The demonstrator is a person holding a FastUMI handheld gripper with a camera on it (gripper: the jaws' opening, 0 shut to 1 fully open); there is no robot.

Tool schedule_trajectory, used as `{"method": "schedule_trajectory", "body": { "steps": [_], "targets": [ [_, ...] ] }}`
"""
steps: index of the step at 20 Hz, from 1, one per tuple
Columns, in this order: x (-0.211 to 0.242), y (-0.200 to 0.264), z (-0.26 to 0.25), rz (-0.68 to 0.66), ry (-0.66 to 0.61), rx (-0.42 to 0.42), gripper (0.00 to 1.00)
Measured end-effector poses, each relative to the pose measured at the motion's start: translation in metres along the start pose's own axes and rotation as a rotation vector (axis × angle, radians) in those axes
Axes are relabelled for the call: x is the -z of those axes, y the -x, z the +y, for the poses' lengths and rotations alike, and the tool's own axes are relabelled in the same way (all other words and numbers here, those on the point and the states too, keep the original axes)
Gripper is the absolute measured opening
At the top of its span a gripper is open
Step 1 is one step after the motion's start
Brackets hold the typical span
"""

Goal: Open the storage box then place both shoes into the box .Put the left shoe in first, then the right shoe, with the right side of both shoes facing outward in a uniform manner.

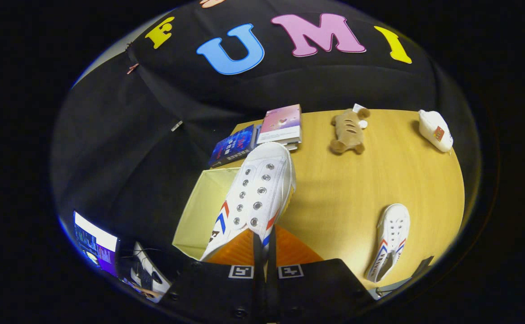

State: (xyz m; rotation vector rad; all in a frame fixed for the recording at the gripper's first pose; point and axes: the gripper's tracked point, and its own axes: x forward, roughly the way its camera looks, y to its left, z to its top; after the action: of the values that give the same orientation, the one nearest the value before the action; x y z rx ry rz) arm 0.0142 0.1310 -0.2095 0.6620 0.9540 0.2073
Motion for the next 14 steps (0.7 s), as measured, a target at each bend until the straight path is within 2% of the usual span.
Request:
{"method": "schedule_trajectory", "body": {
  "steps": [3,7,14],
  "targets": [
    [0.002,-0.024,0.046,0.046,-0.014,-0.043,0.05],
    [0.019,-0.067,0.085,0.123,-0.005,-0.038,0.05],
    [0.057,-0.14,0.099,0.274,0.003,0.08,0.05]
  ]
}}
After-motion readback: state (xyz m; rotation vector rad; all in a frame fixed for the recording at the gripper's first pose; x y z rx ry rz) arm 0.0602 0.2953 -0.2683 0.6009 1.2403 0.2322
